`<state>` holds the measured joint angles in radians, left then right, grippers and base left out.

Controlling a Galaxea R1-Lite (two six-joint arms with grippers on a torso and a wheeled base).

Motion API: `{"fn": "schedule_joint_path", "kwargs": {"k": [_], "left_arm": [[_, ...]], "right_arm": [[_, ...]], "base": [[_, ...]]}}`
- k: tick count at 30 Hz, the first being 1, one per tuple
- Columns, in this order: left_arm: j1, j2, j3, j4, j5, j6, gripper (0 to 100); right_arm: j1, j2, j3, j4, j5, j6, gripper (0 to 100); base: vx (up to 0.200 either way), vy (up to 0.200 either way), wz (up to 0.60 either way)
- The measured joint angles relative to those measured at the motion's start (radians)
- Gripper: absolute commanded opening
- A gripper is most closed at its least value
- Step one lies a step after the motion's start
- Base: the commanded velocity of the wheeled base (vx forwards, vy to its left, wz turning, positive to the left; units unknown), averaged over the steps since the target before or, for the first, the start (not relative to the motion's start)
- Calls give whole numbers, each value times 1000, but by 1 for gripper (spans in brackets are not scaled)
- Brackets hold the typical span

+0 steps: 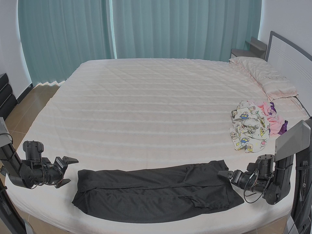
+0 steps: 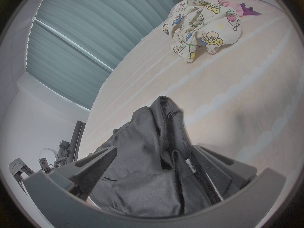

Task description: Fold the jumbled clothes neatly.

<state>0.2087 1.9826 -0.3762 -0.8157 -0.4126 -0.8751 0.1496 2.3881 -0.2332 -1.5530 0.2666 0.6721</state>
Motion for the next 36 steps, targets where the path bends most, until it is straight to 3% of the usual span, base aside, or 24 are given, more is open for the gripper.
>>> {"fn": "schedule_joint_path", "kwargs": {"k": [7,15,25,26,36], "left_arm": [[-16,64,-84,4,16,39,100],[-70,150,-125,-3,147,159,100],[-124,213,-173,-6,177,174,100],[-127,217,-176,-6,186,175,0],[-133,269,-240,-4,284,190,0]], "right_arm": [[-2,-23,19,0,2,2,100],[-1,-27,24,0,2,3,100],[0,-32,24,0,2,5,100],[0,-32,24,0,2,4,100],[1,-32,24,0,2,4,100]], "base": [[0,0,0],[0,0,0],[0,0,0],[0,0,0],[0,0,0]]}}
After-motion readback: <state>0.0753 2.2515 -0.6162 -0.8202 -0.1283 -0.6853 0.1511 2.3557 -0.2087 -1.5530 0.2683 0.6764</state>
